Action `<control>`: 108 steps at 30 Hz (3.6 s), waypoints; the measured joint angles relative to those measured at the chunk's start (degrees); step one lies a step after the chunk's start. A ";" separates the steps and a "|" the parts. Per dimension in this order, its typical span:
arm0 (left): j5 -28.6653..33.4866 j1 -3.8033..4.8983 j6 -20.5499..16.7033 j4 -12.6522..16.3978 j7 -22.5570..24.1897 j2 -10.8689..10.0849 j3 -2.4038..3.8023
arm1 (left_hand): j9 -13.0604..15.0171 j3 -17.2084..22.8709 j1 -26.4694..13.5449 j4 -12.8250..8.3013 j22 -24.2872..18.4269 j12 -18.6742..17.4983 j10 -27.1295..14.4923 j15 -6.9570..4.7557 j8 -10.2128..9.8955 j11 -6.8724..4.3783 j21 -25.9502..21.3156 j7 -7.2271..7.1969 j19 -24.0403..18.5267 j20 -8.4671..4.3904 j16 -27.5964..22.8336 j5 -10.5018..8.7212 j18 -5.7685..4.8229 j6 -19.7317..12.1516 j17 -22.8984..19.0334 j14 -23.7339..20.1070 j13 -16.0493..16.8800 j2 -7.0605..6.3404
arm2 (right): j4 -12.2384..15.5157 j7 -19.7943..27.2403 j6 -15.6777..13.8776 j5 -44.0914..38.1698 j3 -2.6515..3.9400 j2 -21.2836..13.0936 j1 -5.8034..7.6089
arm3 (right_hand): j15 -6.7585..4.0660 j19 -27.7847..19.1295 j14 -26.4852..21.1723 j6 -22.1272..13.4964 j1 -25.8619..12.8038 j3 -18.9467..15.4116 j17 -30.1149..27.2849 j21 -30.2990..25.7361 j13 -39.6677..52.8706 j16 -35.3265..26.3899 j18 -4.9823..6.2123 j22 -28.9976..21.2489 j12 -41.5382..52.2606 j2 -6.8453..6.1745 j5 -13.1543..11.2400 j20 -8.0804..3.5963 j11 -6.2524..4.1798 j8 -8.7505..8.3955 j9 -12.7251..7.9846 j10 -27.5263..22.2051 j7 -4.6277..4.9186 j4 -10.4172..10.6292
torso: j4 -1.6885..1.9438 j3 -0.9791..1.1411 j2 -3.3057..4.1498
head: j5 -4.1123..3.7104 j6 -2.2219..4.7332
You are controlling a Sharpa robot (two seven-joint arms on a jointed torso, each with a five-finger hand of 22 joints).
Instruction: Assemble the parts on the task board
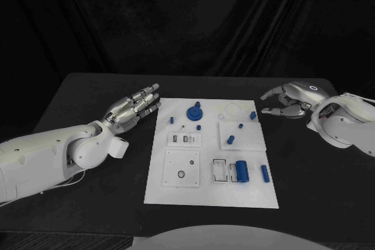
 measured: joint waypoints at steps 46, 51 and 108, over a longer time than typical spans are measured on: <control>0.00 -0.18 0.70 -0.24 -0.21 0.18 -0.01 | 0.02 0.15 0.00 -0.15 0.02 0.00 0.00 -0.01 -0.01 -0.01 0.00 0.00 0.00 0.00 0.00 0.00 0.00 0.00 -0.01 0.00 -0.02 0.00 | -2.73 0.48 1.30 -0.29 0.02 4.01 -2.42 | 0.42 0.00 -0.01 2.32 3.63 1.14 0.00 -0.88 0.02 0.00 0.02 0.03 0.00 0.78 5.79 0.43 1.11 0.64 2.43 -0.16 1.40 -0.38 | 0.02 -0.03 -0.02 | 0.12 -0.33; 0.00 -0.18 0.78 -0.30 -0.25 0.18 -0.01 | 0.02 0.15 0.00 -0.15 0.02 0.00 0.00 -0.01 -0.01 -0.01 0.00 0.00 0.00 0.00 0.00 0.00 0.00 0.00 0.00 0.00 -0.02 0.00 | -2.98 0.34 1.61 -0.30 0.02 4.24 -2.67 | 0.42 0.00 -0.01 2.32 3.63 1.09 0.00 -0.89 0.02 0.00 0.02 0.03 0.00 0.78 5.28 0.43 1.20 0.63 2.53 -0.07 1.39 -0.33 | 0.00 -0.02 0.00 | 0.14 -0.37; -0.01 -0.30 1.33 -0.43 -0.88 0.09 -0.01 | 0.00 0.47 -0.01 -0.16 -0.02 0.00 -0.01 -0.02 -0.02 -0.02 0.00 0.00 0.00 0.00 0.00 0.00 0.00 0.00 0.00 0.00 -0.01 0.00 | 4.60 1.68 -2.83 2.06 0.02 4.03 -1.44 | 0.83 -0.01 -0.02 8.16 8.14 3.38 0.00 -2.22 0.00 0.00 0.03 0.00 0.00 4.27 17.87 0.83 1.17 6.12 8.38 -0.09 2.09 -6.13 | -0.01 -0.02 -0.03 | 0.63 -0.96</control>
